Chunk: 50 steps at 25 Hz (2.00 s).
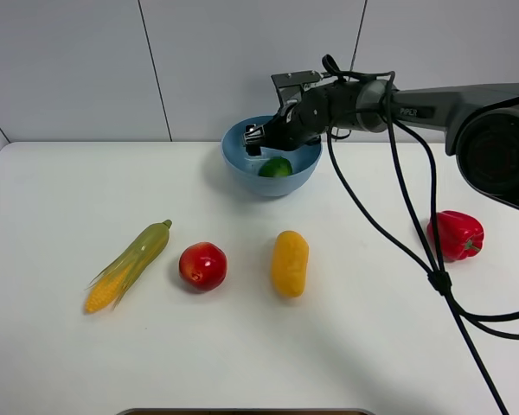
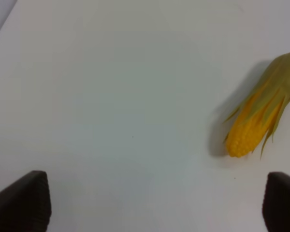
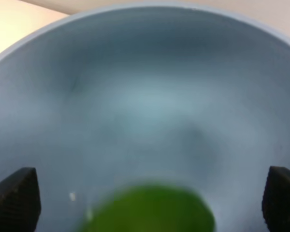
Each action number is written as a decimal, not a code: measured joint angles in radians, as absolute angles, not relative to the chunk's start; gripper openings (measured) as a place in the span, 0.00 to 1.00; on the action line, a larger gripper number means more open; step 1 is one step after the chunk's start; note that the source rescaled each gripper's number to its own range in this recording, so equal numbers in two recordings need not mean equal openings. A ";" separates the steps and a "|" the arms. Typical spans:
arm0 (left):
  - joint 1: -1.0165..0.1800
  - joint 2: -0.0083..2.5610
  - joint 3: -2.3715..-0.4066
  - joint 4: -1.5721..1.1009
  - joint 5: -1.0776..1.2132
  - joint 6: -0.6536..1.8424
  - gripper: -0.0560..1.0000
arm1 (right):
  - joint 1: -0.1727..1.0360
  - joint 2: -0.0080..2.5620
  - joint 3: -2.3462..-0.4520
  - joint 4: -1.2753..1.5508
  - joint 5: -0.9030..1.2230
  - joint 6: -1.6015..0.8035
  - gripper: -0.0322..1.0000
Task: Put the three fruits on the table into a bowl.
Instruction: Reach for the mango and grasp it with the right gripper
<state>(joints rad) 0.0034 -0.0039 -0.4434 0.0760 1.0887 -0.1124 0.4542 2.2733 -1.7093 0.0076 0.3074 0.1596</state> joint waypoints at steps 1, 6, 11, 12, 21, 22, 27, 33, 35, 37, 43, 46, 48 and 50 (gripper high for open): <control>0.003 -0.004 -0.443 0.076 1.089 -0.112 0.72 | 0.459 2.260 -1.709 0.008 0.321 0.160 0.99; 0.003 -0.004 -0.443 0.076 1.089 -0.112 0.72 | 0.483 2.151 -1.709 0.007 0.407 0.161 1.00; 0.003 -0.004 -0.443 0.076 1.089 -0.112 0.72 | 0.487 2.004 -1.712 0.007 0.559 0.221 1.00; 0.003 -0.004 -0.443 0.076 1.089 -0.112 0.72 | 0.490 1.975 -1.712 0.007 0.595 0.240 1.00; 0.003 -0.004 -0.443 0.076 1.089 -0.112 0.72 | 0.605 1.803 -1.712 0.006 0.970 0.322 1.00; 0.003 -0.004 -0.443 0.076 1.089 -0.112 0.72 | 0.623 1.795 -1.710 0.006 0.995 0.343 1.00; 0.003 -0.004 -0.443 0.076 1.089 -0.112 0.72 | 0.700 1.750 -1.604 0.007 1.020 0.454 1.00; 0.003 -0.004 -0.443 0.076 1.089 -0.112 0.72 | 0.730 1.621 -1.328 0.010 0.896 0.587 1.00; 0.003 -0.004 -0.443 0.076 1.089 -0.112 0.72 | 0.730 1.579 -1.249 0.010 0.863 0.627 1.00; 0.003 -0.004 -0.443 0.076 1.089 -0.112 0.72 | 0.736 1.545 -1.178 0.008 0.847 0.666 1.00; 0.003 -0.004 -0.443 0.076 1.089 -0.112 0.72 | 0.749 1.528 -1.113 0.028 0.826 0.730 1.00; 0.003 -0.004 -0.443 0.076 1.089 -0.112 0.72 | 0.749 1.548 -1.113 0.025 0.814 0.778 1.00; 0.003 -0.004 -0.443 0.076 1.089 -0.112 0.72 | 0.749 1.579 -1.113 0.016 0.807 0.814 1.00; 0.003 -0.004 -0.443 0.076 1.089 -0.112 0.72 | 0.749 1.612 -1.113 0.012 0.814 0.835 1.00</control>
<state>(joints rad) 0.0034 -0.0039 -0.4434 0.0760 1.0887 -0.1115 0.7490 1.6118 -1.1127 0.0124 0.8136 0.8346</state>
